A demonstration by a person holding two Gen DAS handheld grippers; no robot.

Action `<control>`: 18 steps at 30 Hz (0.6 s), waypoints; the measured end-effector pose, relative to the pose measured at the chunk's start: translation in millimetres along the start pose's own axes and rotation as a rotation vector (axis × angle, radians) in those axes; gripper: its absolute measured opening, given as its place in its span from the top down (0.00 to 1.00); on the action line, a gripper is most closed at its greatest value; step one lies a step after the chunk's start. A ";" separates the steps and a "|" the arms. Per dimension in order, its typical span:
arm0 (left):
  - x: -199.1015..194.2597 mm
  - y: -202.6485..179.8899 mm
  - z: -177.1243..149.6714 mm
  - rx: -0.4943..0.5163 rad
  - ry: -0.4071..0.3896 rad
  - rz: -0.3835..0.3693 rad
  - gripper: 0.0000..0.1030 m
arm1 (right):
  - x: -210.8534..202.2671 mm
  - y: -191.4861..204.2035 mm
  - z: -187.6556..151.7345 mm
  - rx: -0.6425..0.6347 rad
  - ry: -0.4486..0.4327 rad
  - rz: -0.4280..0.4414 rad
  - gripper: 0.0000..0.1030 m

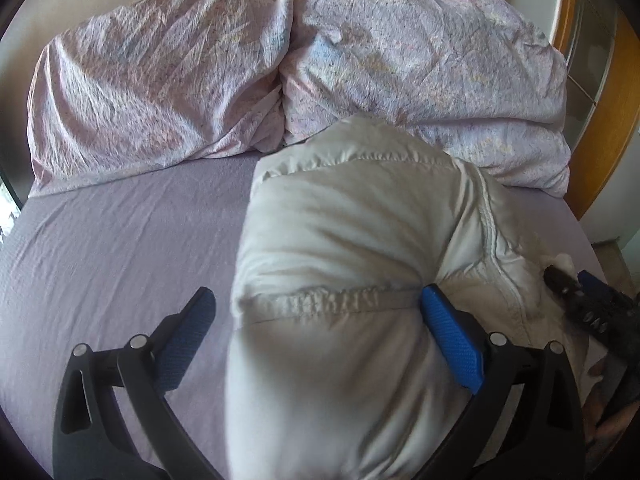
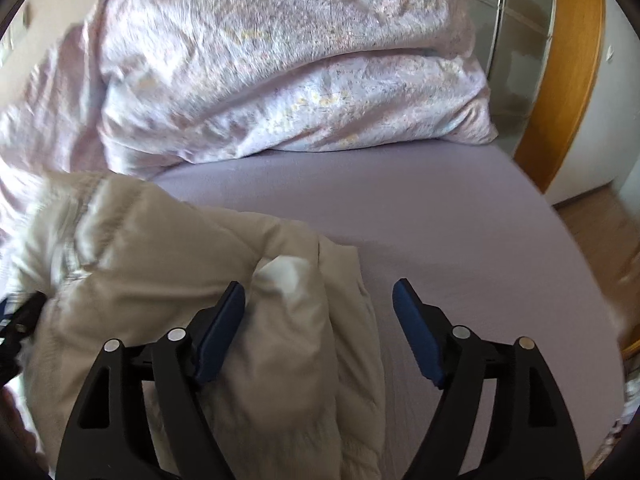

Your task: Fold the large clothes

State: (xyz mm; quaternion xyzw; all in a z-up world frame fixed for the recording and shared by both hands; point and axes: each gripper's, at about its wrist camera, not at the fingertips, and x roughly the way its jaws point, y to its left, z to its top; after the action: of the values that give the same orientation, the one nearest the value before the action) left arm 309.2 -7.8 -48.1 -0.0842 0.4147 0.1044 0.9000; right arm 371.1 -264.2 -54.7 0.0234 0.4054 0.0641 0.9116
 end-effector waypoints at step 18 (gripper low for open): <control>-40.3 61.8 -20.3 -0.021 0.067 -0.064 0.02 | 19.5 -67.0 -28.6 0.385 0.434 0.514 0.01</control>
State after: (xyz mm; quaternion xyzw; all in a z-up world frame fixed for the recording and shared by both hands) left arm 252.9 42.2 -34.4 -0.1102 0.4408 0.0772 0.8875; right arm 369.3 -328.2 -94.6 0.2807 0.5746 0.2166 0.7377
